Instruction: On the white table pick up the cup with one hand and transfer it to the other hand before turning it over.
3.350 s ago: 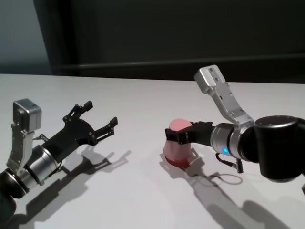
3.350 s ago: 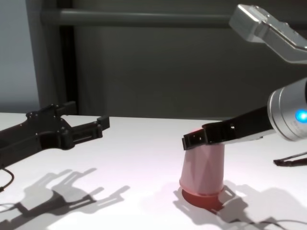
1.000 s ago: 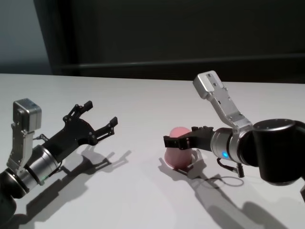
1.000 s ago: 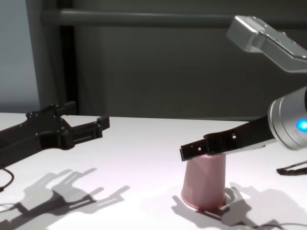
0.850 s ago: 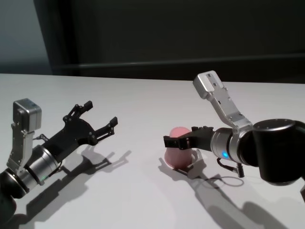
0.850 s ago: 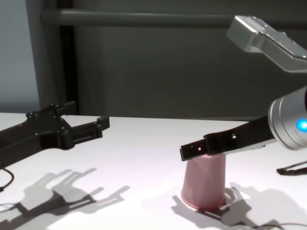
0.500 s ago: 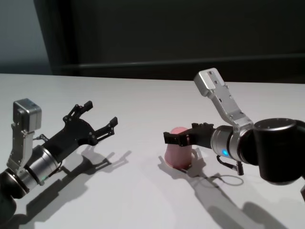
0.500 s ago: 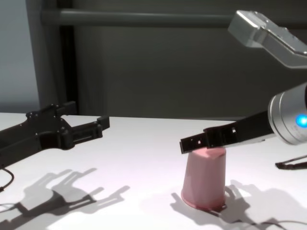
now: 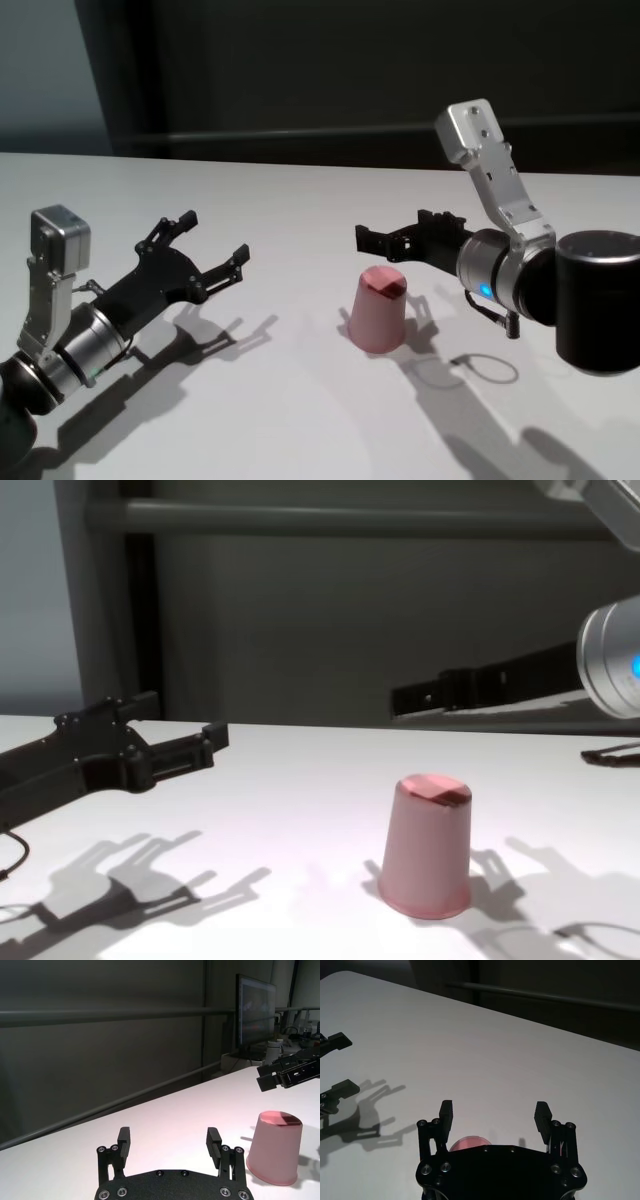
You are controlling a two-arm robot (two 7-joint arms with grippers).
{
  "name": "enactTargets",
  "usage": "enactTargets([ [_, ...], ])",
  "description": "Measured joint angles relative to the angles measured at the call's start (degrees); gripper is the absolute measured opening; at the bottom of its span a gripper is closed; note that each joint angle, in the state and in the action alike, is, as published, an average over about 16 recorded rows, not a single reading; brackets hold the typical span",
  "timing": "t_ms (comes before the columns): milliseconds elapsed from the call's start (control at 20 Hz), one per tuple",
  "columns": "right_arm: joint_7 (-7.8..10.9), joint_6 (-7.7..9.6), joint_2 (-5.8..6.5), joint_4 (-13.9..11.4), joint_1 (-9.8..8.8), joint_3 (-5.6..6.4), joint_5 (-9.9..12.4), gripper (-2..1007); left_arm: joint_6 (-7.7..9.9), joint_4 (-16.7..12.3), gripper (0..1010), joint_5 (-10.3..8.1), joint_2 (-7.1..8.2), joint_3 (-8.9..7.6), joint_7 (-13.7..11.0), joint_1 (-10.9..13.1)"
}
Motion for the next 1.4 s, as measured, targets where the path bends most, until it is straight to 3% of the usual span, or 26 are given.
enactTargets([
  [450, 1.06, -6.02, 1.22, -1.39, -2.75, 4.36, -1.99, 1002, 0.00, 0.00, 1001, 0.00, 0.00, 0.00, 0.00, 0.00],
  [850, 4.63, -13.54, 3.12, -0.76, -6.56, 8.11, -3.51, 1003, 0.00, 0.00, 1001, 0.00, 0.00, 0.00, 0.00, 0.00],
  [1100, 7.78, -18.36, 3.99, 0.92, -8.65, 9.20, -5.05, 1003, 0.00, 0.00, 1001, 0.00, 0.00, 0.00, 0.00, 0.00],
  [1400, 11.83, -23.21, 4.21, 4.05, -10.33, 9.48, -6.78, 1002, 0.00, 0.00, 1001, 0.00, 0.00, 0.00, 0.00, 0.00],
])
